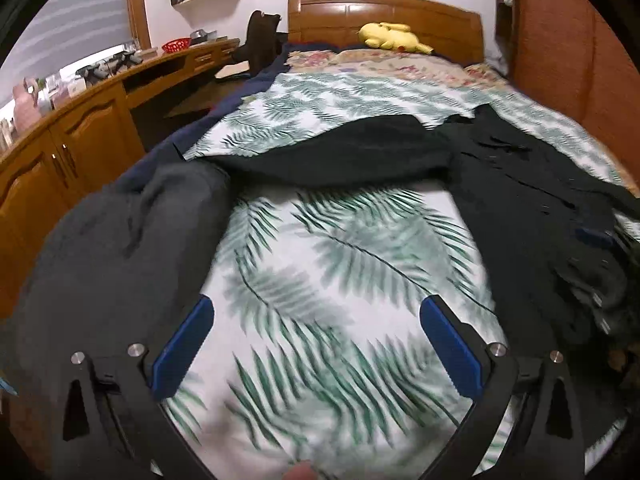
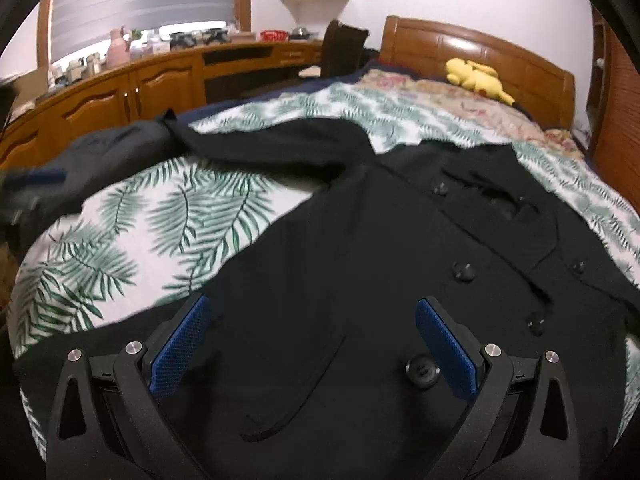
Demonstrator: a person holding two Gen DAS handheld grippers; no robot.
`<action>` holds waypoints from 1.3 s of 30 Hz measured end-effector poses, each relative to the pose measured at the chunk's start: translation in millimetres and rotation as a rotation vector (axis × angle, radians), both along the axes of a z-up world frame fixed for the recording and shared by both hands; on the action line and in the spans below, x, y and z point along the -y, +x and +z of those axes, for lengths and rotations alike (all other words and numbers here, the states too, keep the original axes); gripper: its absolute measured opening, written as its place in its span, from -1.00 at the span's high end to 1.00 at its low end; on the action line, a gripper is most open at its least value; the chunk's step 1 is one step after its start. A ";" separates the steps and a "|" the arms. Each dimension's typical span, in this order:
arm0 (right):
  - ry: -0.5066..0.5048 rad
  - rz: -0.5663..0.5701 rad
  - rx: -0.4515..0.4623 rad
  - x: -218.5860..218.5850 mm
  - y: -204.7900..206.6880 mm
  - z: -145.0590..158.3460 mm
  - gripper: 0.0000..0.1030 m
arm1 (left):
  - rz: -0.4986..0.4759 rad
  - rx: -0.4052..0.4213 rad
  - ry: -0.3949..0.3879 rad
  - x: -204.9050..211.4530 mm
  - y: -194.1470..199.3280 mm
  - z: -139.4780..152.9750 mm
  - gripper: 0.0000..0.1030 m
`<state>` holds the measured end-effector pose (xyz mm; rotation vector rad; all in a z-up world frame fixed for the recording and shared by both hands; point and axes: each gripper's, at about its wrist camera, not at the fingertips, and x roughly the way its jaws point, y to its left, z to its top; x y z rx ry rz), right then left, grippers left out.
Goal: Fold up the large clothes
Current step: 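Reach the left tool to the coat sleeve nearest it and grasp it, then lift the sleeve with the left tool and lay it across the coat body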
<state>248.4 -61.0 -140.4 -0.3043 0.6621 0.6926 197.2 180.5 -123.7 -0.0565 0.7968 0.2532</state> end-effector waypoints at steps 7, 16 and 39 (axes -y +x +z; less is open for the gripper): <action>0.009 -0.004 -0.048 0.9 7.1 -10.6 -1.00 | -0.024 0.007 -0.068 -34.7 62.4 2.9 -0.90; 0.005 -0.013 -0.069 -0.2 10.6 -15.4 -1.00 | 0.058 -0.022 -0.143 -81.6 128.5 -20.9 -0.33; -0.005 -0.001 -0.067 -3.4 8.3 -16.3 -1.00 | 0.136 -0.086 -0.189 -100.3 181.7 -35.5 0.99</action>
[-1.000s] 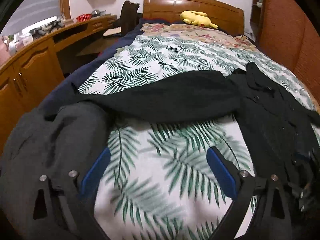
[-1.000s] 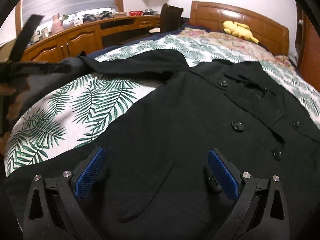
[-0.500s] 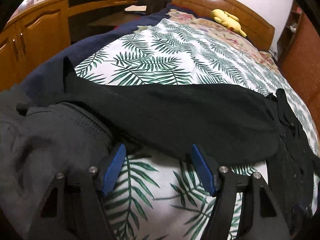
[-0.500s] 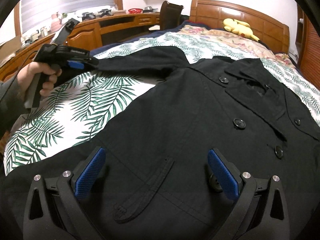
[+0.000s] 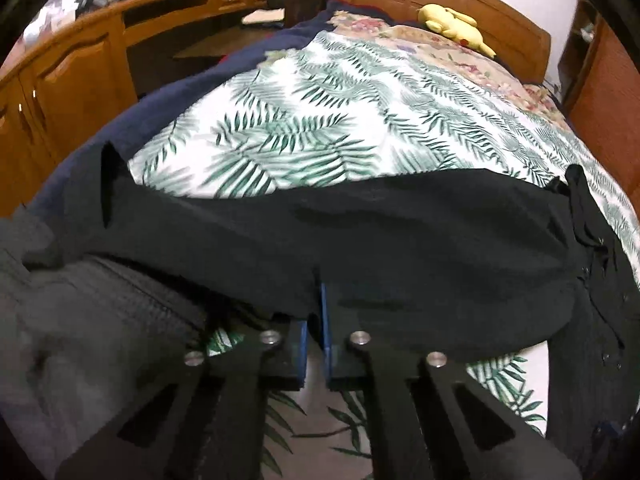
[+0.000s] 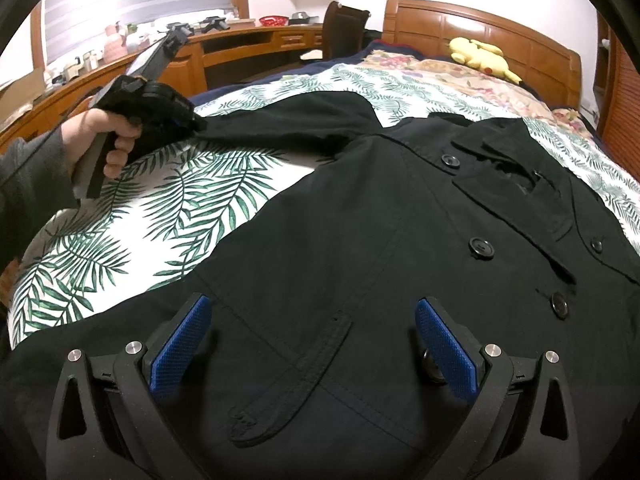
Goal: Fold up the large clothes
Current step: 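Lift the sleeve with the left tool and lay it across the coat body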
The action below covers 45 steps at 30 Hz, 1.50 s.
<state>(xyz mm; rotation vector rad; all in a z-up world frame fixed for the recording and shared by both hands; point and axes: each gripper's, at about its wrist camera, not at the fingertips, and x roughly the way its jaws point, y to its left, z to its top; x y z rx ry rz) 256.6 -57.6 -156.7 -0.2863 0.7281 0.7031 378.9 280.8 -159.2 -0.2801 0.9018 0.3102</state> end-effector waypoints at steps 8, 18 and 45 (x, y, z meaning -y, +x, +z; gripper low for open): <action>0.079 -0.007 -0.056 11.8 3.9 7.7 -1.00 | -0.132 0.085 0.051 75.1 -19.3 68.8 1.00; 0.073 0.008 -0.048 22.2 -2.2 14.9 -1.00 | -0.322 0.092 0.128 172.5 -65.5 107.9 0.96; 0.043 0.018 -0.020 17.1 -7.2 13.0 -1.00 | -0.203 0.041 0.112 87.8 -121.5 55.0 0.40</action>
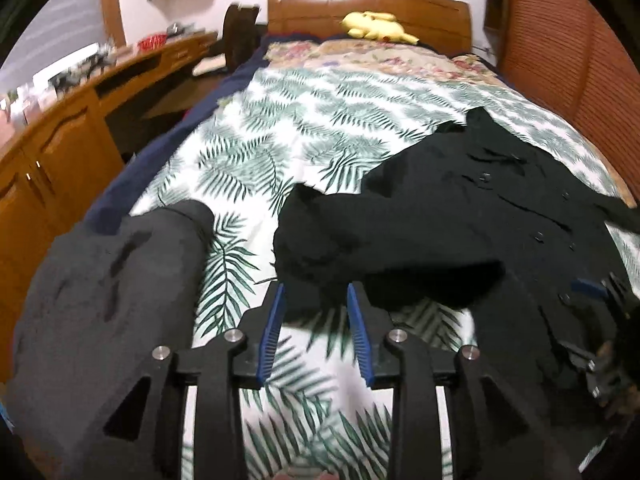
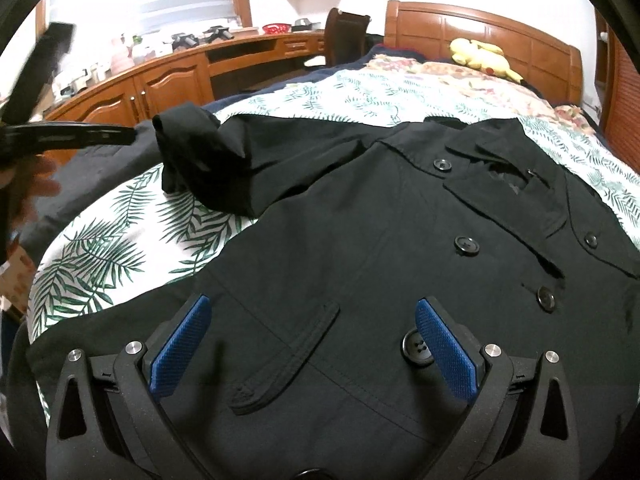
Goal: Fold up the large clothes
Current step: 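Lift the sleeve with the left tool and lay it across the coat body, then grasp the folded sleeve cuff again with the left tool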
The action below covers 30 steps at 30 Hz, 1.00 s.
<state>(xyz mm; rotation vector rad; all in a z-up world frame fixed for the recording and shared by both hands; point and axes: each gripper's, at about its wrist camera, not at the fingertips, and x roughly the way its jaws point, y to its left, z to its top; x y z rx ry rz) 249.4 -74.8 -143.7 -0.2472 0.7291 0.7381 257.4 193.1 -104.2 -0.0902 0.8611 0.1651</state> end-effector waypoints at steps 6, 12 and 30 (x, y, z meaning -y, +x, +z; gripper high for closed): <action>0.002 0.003 -0.011 0.7 0.9 -0.7 -1.00 | 0.038 -0.074 -0.038 -12.2 29.8 -41.0 0.39; -0.001 0.011 -0.020 -0.9 2.3 -1.5 -1.00 | 0.035 -0.176 -0.042 -11.0 45.6 -81.0 0.37; -0.020 0.031 0.004 -2.2 -5.6 3.0 -1.00 | -0.005 -0.218 -0.078 -17.6 55.6 -90.2 0.37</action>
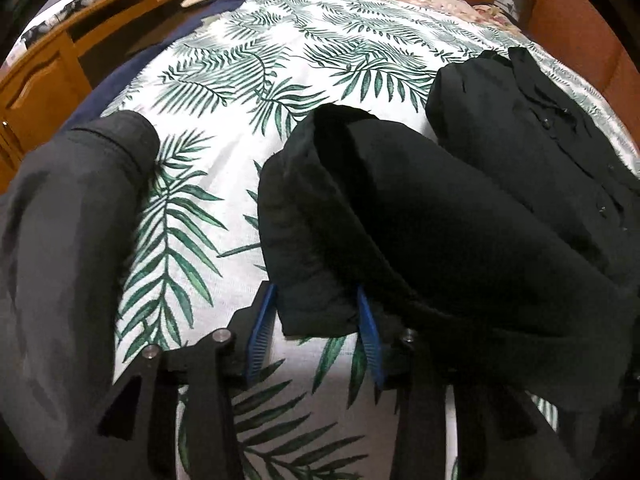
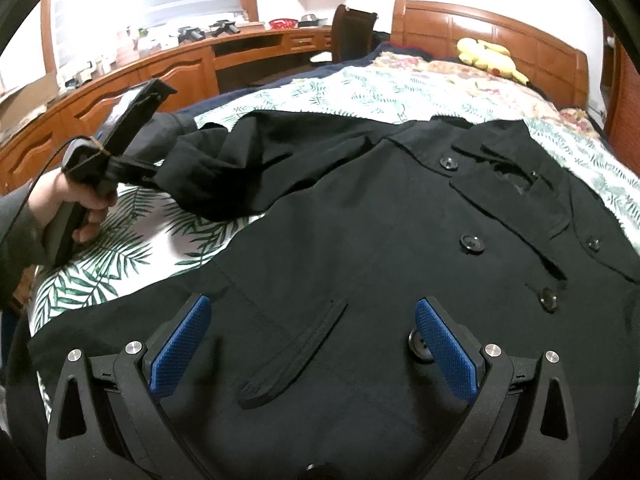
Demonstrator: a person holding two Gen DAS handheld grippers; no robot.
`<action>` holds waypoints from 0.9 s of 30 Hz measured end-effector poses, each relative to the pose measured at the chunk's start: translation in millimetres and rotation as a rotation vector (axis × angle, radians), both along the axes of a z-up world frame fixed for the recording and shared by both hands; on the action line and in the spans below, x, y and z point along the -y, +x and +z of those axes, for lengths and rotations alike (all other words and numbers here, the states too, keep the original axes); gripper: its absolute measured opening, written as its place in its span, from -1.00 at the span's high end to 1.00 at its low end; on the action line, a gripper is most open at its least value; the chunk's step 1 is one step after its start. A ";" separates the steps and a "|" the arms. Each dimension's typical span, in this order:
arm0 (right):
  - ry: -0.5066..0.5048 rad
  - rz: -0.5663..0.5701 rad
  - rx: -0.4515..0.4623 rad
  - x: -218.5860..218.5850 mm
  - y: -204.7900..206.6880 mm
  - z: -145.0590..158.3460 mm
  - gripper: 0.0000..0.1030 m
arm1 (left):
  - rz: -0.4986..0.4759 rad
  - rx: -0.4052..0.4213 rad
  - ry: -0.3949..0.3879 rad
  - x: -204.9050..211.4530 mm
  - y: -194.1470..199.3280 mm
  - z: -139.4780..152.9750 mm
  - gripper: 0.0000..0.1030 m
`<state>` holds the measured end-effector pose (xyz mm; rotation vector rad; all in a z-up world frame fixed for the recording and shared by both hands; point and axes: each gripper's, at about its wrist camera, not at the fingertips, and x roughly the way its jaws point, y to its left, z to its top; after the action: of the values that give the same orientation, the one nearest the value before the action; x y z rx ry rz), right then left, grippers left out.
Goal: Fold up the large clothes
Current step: 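Grasp the folded sleeve cuff again with the left tool, then lift the cuff and lay it flat over the coat front, open left tool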
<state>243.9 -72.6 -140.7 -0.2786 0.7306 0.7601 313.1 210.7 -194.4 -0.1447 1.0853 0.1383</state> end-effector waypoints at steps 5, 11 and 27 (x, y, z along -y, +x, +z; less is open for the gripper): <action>-0.006 0.003 0.023 11.9 -13.4 8.1 -1.00 | -0.036 0.018 -0.008 13.9 -3.1 16.7 0.85; -0.006 -0.049 0.031 47.3 -21.9 14.9 -1.00 | -0.088 0.189 0.056 61.5 -13.3 84.2 0.89; 0.030 -0.262 0.072 164.1 -48.8 47.7 -1.00 | -0.467 0.434 0.035 274.4 -44.9 205.7 0.91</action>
<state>195.1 -236.7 -93.0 -0.1775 0.6718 0.5093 268.2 -63.7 11.3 0.1097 0.6596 -0.2842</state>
